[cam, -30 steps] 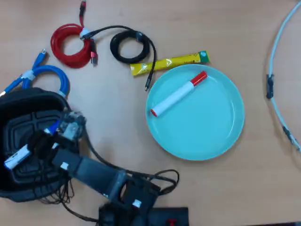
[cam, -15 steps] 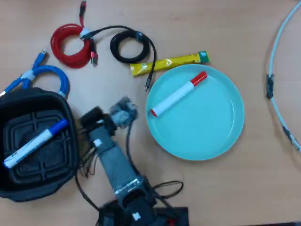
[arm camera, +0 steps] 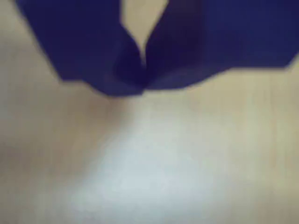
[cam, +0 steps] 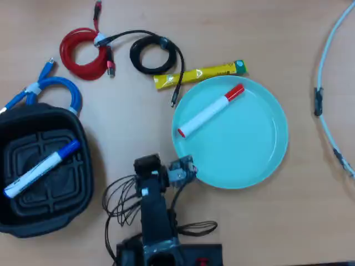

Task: Pick up the blue pen and put it in the black bowl

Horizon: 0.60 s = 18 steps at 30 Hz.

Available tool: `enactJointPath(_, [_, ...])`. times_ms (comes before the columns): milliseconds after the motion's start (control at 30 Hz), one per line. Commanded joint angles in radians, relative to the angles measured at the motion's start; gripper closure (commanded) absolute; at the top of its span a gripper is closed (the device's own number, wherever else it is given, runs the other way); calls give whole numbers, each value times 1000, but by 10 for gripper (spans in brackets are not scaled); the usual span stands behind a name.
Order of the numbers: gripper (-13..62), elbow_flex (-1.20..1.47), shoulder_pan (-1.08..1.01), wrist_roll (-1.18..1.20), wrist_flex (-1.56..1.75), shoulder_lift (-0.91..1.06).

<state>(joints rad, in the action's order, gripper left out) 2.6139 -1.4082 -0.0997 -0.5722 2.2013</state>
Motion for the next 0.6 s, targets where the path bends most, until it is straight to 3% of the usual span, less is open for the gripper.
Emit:
enactJointPath(0, [557,-14,-20,-8,92,38])
enactJointPath(267, [557,115,-60,6,176,55])
enactJointPath(567, [557,314,-66,35,486,66])
